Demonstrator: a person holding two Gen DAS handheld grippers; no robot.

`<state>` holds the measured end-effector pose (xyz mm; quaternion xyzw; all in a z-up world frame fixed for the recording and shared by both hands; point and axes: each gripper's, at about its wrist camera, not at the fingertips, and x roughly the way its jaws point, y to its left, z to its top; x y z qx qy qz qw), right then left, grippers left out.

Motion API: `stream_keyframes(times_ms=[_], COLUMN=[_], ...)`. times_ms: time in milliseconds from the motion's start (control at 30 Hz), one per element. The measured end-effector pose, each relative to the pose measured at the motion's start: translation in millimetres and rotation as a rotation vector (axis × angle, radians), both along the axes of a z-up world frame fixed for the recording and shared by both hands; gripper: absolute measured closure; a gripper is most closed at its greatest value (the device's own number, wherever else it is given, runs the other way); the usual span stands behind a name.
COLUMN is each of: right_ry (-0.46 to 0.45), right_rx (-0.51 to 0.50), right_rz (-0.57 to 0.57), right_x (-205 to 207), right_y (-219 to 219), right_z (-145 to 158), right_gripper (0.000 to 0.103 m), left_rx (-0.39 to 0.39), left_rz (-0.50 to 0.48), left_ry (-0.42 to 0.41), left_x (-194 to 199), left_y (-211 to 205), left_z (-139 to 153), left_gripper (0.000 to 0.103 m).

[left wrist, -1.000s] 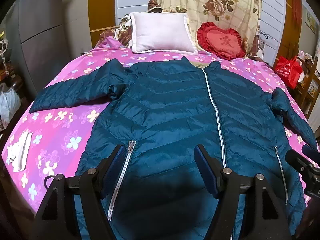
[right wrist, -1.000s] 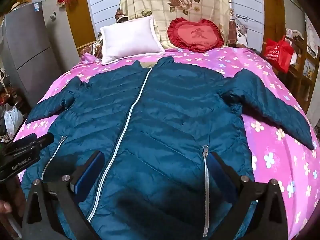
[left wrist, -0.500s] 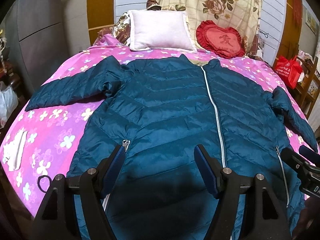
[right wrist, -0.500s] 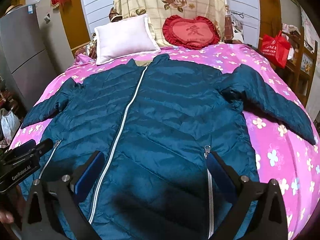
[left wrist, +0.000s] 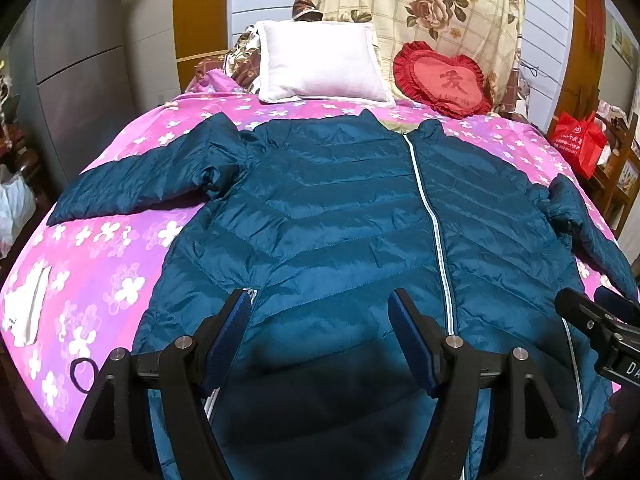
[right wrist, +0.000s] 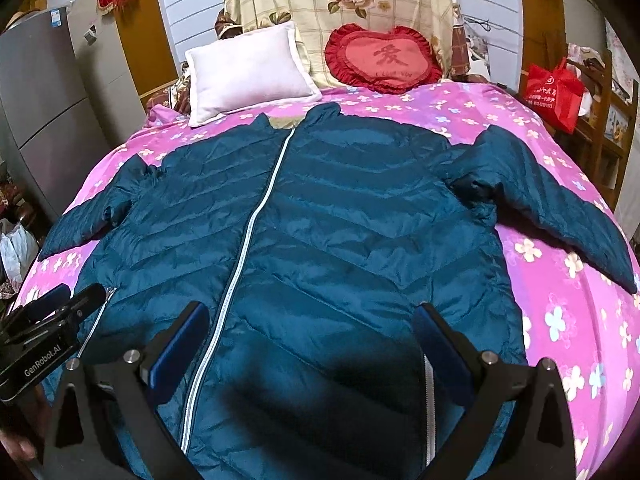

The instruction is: Fold large clothes

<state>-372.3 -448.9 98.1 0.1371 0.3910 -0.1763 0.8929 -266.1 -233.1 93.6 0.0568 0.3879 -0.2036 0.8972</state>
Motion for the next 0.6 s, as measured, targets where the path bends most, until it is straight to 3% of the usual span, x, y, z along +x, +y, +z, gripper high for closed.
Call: stream_keyframes(times_ms=[600], right_ry=[-0.003], right_rx=[0.014], right_rz=[-0.001], right_x=[7.6], right_y=[-3.3], right_z=[-2.4], right_gripper=[0.0], left_rx=[0.004], left_rz=[-0.008], left_ry=[-0.002], left_x=[3.6], left_y=[-3.3], left_z=[-2.7], left_gripper=[0.06])
